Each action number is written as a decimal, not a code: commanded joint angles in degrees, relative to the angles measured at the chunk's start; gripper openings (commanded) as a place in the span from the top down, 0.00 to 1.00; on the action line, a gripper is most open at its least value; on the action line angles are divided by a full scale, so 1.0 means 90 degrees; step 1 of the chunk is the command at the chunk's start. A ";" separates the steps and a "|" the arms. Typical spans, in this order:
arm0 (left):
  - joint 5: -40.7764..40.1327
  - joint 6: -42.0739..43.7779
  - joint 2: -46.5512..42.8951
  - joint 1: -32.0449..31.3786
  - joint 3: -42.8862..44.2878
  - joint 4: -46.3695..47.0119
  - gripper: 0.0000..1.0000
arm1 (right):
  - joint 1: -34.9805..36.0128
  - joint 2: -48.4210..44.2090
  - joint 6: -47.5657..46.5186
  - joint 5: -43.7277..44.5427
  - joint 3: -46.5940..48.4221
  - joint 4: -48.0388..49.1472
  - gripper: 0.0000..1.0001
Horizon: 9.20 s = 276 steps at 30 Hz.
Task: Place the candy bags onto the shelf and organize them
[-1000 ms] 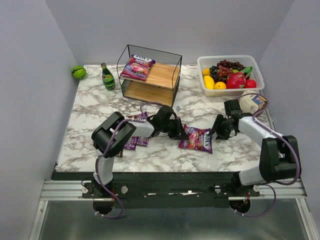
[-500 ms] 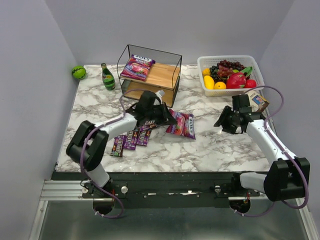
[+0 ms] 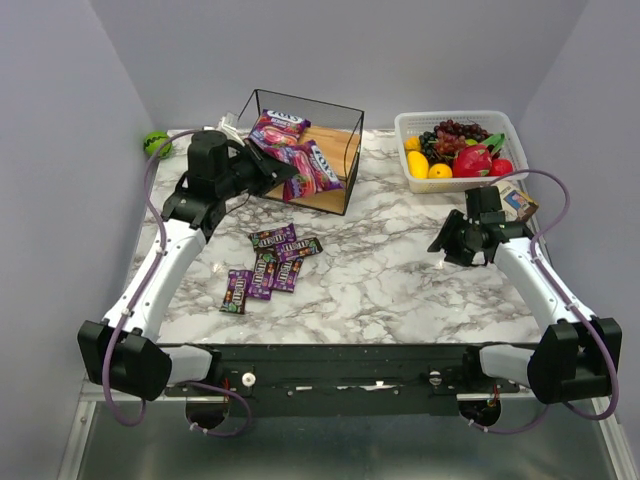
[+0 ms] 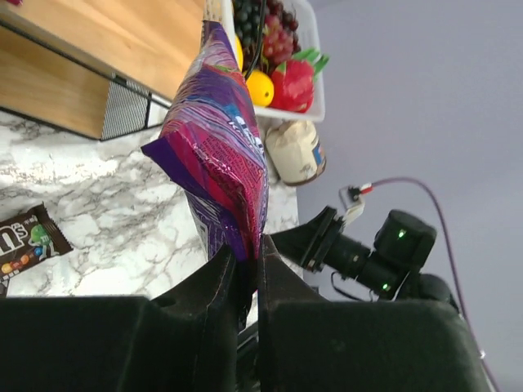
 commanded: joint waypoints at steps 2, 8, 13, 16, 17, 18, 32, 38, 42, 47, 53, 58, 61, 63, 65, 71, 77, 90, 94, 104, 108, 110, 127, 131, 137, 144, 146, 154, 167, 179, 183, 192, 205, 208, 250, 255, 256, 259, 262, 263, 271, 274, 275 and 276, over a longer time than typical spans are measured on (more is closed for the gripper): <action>-0.1006 -0.0621 -0.0041 0.0121 0.0419 0.0330 1.00 | -0.0020 -0.0001 0.0007 -0.0130 0.0176 -0.0056 0.42; -0.2207 -0.1460 0.0242 0.0101 0.0195 0.1648 1.00 | -0.0020 -0.0196 0.0017 -0.0139 0.0068 -0.0056 0.42; -0.3418 -0.1676 0.0602 -0.0084 0.0145 0.2390 1.00 | -0.0020 -0.0392 0.0007 -0.0149 -0.0058 -0.0095 0.43; -0.3916 -0.1783 0.0992 -0.0298 0.0301 0.2713 1.00 | -0.0020 -0.0509 -0.0022 -0.0110 -0.0156 -0.0134 0.42; -0.4101 -0.1880 0.1091 -0.0376 0.0370 0.2685 1.00 | -0.0020 -0.0538 -0.0042 -0.0101 -0.0176 -0.0163 0.43; -0.4364 -0.1949 0.1188 -0.0483 0.0438 0.2704 1.00 | -0.0020 -0.0587 -0.0061 -0.0081 -0.0195 -0.0164 0.43; -0.5930 -0.2057 0.2605 -0.1549 0.1278 0.2509 1.00 | -0.0030 -0.0812 -0.0208 -0.0052 -0.0332 -0.0310 0.43; -0.5676 -0.2730 0.2947 -0.1637 0.0977 0.2703 1.00 | -0.0039 -0.0783 -0.0257 -0.0042 -0.0410 -0.0310 0.43; -0.5393 -0.2867 0.3064 -0.1637 0.0820 0.2802 1.00 | -0.0039 -0.0783 -0.0237 -0.0061 -0.0449 -0.0281 0.42; -0.5119 -0.3120 0.3240 -0.1647 0.0976 0.2470 1.00 | -0.0039 -0.0744 -0.0198 -0.0081 -0.0469 -0.0252 0.42; -0.4777 -0.3453 0.3396 -0.1656 0.1054 0.2090 0.95 | -0.0039 -0.0704 -0.0169 -0.0100 -0.0479 -0.0222 0.43; -0.4660 -0.3619 0.3416 -0.1656 0.0986 0.1932 0.80 | -0.0039 -0.0656 -0.0159 -0.0110 -0.0459 -0.0193 0.42; -0.4514 -0.3610 0.3397 -0.1656 0.0995 0.1894 0.66 | -0.0030 -0.0607 -0.0149 -0.0130 -0.0449 -0.0174 0.42; -0.4494 -0.3561 0.3358 -0.1656 0.0995 0.1884 0.56 | -0.0030 -0.0587 -0.0149 -0.0140 -0.0440 -0.0164 0.42; -0.4504 -0.3454 0.3250 -0.1656 0.1005 0.1796 0.49 | -0.0039 -0.0558 -0.0140 -0.0159 -0.0420 -0.0154 0.42; -0.4562 -0.3044 0.2899 -0.1647 0.1015 0.1455 0.25 | -0.0039 -0.0499 -0.0140 -0.0169 -0.0371 -0.0125 0.42; -0.4727 -0.2459 0.2333 -0.1656 0.1005 0.0470 0.19 | -0.0039 -0.0431 -0.0149 -0.0227 -0.0313 -0.0105 0.42; -0.4641 -0.0223 0.0849 -0.0935 0.0644 -0.0470 0.13 | -0.0030 -0.0402 -0.0218 -0.0452 -0.0195 -0.0018 0.42; -0.4007 0.0539 0.0332 -0.0183 0.0303 -0.0460 0.01 | -0.0030 -0.0626 -0.0276 -0.0939 -0.0507 0.0479 0.26; -0.3635 0.2170 -0.0704 0.0892 -0.0731 -0.1445 0.01 | 0.0077 -0.0383 -0.0286 -0.2521 -0.0694 0.2100 0.02; -0.3420 0.2094 -0.0861 0.1331 -0.1260 -0.2021 0.01 | 0.0506 -0.0051 0.0103 -0.2814 -0.0606 0.2706 0.00; -0.3303 0.2074 -0.0832 0.1614 -0.1532 -0.2469 0.01 | 0.0770 0.0202 0.0221 -0.2816 -0.0528 0.2969 0.01; -0.1750 0.2191 0.0630 0.2416 -0.3146 -0.0969 0.34 | 0.3466 0.2333 0.1159 -0.1683 0.0703 0.3049 0.24; -0.1652 0.2084 0.1257 0.2396 -0.2863 -0.0539 0.37 | 0.3486 0.2236 0.1043 -0.1566 0.0683 0.2884 0.24; -0.1339 0.1840 0.2019 0.1939 -0.2501 -0.0246 0.44 | 0.3486 0.2284 0.0593 -0.1477 0.0937 0.2532 0.23; -0.1485 0.1400 0.2605 0.1001 -0.2218 -0.0177 0.47 | 0.3486 0.2245 0.0135 -0.1302 0.1064 0.2161 0.23; -0.1515 0.1342 0.2606 0.0620 -0.2179 -0.0167 0.48 | 0.3496 0.2274 0.0066 -0.1282 0.1084 0.2054 0.23; -0.1077 0.1205 0.2626 -0.0669 -0.2217 0.0203 0.49 | 0.3486 0.2362 -0.0081 -0.1234 0.1123 0.1741 0.23; -0.1613 0.1303 0.1347 -0.0407 -0.2324 -0.0382 0.37 | 0.3554 0.3026 0.0368 -0.1361 0.1757 0.1819 0.24; -0.2080 0.0209 0.1493 -0.0143 -0.3115 0.1002 0.33 | 0.3564 0.3143 0.0632 -0.1194 0.1797 0.1867 0.25; -0.2325 -0.0172 0.1443 -0.0143 -0.3477 0.1619 0.32 | 0.3564 0.2939 0.0651 -0.1136 0.1593 0.1868 0.25; -0.2541 -0.0426 0.2000 -0.0036 -0.3379 0.1757 0.40 | 0.3564 0.2714 0.0886 -0.1018 0.1152 0.2024 0.25; -0.1193 0.0774 0.2518 0.0258 -0.3185 0.1554 1.00 | 0.3584 0.2743 0.0828 -0.1018 0.1201 0.2004 0.25; -0.1046 0.1311 0.2323 0.0258 -0.3233 0.1036 1.00 | 0.3671 0.2792 0.0711 -0.1018 0.1288 0.2063 0.25; -0.0510 0.1322 0.1258 0.0619 -0.4180 0.1298 0.56 | 0.4580 0.6053 0.0055 -0.0091 0.3955 0.2600 0.68; -0.0266 0.1059 0.1346 0.0814 -0.4365 0.1736 0.58 | 0.4580 0.6131 0.0231 -0.0091 0.3916 0.2434 0.68; -0.0207 0.0913 0.1365 0.0824 -0.4405 0.1757 0.59 | 0.4590 0.6132 0.0280 -0.0091 0.3916 0.2415 0.68; -0.0090 0.0678 0.1453 0.0844 -0.4580 0.2273 0.65 | 0.4580 0.6151 0.0310 -0.0159 0.3926 0.2366 0.68; -0.0011 0.0502 0.1541 0.0863 -0.4630 0.2499 0.76 | 0.4580 0.6132 0.0329 -0.0179 0.3896 0.2336 0.68; -0.0031 0.0482 0.1531 0.0873 -0.4630 0.2489 0.79 | 0.4590 0.6122 0.0339 -0.0140 0.3887 0.2307 0.68; -0.0080 0.0463 0.1014 0.1058 -0.4532 0.2275 1.00 | 0.4580 0.5303 0.0329 0.0260 0.3585 0.2248 0.68; 0.0047 0.0443 0.0770 0.1214 -0.4406 0.2177 1.00 | 0.4580 0.4688 0.0300 0.0543 0.3477 0.2248 0.67; 0.0057 0.0424 0.0663 0.1292 -0.4366 0.2148 1.00 | 0.4580 0.4532 0.0252 0.0612 0.3418 0.2239 0.67; 0.0076 0.0433 0.0594 0.1331 -0.4318 0.2099 1.00 | 0.4580 0.4211 0.0251 0.0661 0.3389 0.2239 0.66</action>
